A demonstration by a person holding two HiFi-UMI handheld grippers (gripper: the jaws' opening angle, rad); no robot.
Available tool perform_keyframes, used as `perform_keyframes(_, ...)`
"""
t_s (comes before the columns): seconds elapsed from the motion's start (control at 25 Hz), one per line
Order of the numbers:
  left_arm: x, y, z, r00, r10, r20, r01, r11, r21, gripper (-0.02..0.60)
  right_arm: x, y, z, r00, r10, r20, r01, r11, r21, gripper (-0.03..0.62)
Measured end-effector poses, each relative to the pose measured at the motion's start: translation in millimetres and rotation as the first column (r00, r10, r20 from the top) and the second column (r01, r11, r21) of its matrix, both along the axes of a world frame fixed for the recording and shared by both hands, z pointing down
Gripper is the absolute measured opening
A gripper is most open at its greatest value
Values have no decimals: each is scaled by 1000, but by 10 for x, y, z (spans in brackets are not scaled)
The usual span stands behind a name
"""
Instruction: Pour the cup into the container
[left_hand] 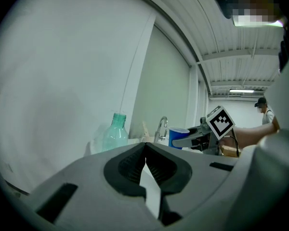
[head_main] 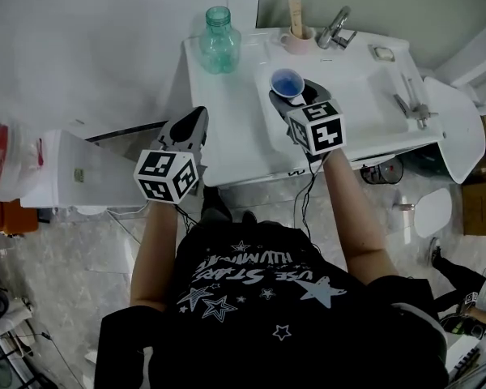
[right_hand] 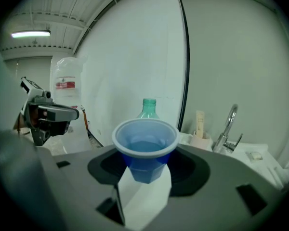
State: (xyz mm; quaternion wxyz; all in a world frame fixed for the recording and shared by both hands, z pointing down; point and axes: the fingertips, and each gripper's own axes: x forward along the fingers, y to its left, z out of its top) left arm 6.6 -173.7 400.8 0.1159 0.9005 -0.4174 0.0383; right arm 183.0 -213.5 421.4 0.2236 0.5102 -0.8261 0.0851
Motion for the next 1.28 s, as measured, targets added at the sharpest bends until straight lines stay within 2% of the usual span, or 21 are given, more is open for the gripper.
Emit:
perform_keyframes(0.2,-20,251,205,999,-43,6,44,998,-35,12,-56,146,329,999,-28,18,29,999,-37,245)
perform_keyframes(0.44,-132,354,370,996,-84,21,85,994,-72,12,-248,119,614,997,-69,29,70,997,-40,245)
perform_keyframes(0.8,-283,133,493,993,-114,36,117,988,-97,12,-398,-348,878,996,-82,43,84,996,-41,249)
perform_keyframes(1.28,-327,-67,627,995,-85,45,90,988,-123,12,-475,-830,1290,992,-42,117,50,996,-70,258)
